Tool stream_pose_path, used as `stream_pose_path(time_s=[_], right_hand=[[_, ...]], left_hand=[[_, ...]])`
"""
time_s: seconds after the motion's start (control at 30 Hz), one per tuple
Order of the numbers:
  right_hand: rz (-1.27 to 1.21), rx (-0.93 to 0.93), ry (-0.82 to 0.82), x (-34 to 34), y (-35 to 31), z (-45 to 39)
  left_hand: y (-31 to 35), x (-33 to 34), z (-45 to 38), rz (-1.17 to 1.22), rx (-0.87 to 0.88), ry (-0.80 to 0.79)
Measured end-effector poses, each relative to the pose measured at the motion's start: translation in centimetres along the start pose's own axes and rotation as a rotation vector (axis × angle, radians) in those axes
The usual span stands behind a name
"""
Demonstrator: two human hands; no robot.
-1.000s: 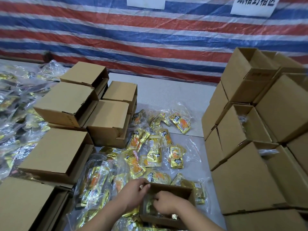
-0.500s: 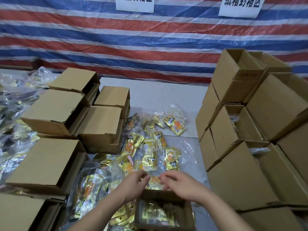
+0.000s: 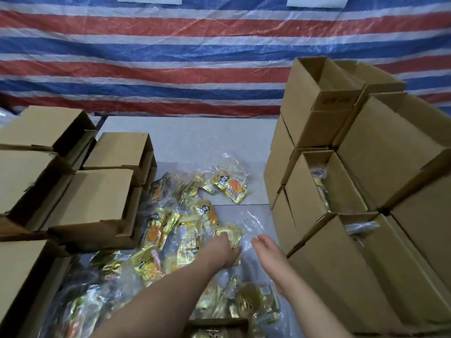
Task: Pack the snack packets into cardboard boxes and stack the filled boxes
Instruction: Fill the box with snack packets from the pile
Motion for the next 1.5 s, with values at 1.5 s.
stream_pose_path(time_s=[1.5], right_hand=[[-0.83, -0.234, -0.584, 6.0, -18.3, 13.2]], left_hand=[[2.1, -24.0, 22.3, 0.395, 0.379, 0.5]])
Point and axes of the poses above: each hand's wrist, its own z-axis away from the middle knuckle, its own x-axis out of the palm, y = z × x, the point moved 10 cm from there along -z, towards the middle knuckle, and after that the axes turned 3 degrees about y, right-handed, at the moved point
